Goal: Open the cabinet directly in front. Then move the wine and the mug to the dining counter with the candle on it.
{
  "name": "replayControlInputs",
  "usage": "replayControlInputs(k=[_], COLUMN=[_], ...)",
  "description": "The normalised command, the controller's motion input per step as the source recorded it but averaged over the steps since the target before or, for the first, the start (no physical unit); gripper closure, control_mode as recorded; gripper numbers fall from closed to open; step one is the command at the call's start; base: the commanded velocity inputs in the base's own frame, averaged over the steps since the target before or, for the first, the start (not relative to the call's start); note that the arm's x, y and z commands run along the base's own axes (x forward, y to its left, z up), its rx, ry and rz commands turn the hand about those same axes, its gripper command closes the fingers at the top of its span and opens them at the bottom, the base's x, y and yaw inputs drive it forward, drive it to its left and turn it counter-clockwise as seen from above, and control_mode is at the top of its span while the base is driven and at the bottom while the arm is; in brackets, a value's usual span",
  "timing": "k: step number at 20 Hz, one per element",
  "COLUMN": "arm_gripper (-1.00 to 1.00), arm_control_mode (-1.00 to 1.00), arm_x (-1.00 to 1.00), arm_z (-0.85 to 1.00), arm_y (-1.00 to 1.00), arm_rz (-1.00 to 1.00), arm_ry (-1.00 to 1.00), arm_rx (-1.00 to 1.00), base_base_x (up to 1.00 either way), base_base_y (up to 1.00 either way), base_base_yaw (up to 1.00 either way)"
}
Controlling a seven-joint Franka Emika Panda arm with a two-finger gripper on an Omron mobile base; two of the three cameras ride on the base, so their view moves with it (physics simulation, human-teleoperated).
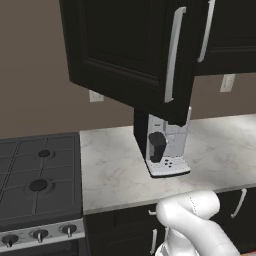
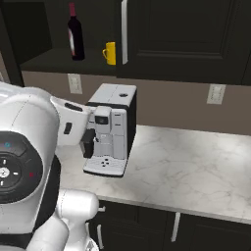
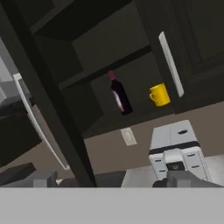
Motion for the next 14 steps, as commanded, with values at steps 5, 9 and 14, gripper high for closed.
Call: replayControlInputs(k=[5, 9, 14], arm_gripper=[-1.0, -1.0, -1.0], arm_control_mode=[-1.0, -1.0, -1.0], arm_x=[0.06, 0.39, 0.62], arm_z=[0.0, 0.0, -0.05], arm_y=[-0.03, 0.08, 0.18], arm_rz=[0.03, 0.0, 0.0], arm_ry=[0.0, 0.0, 0.0], arm_rx=[0.0, 0.0, 0.03], base_base_x=[0.0, 0.0, 0.0], base_base_y=[0.0, 0.0, 0.0], base_base_yaw=[0.0, 0.0, 0.0])
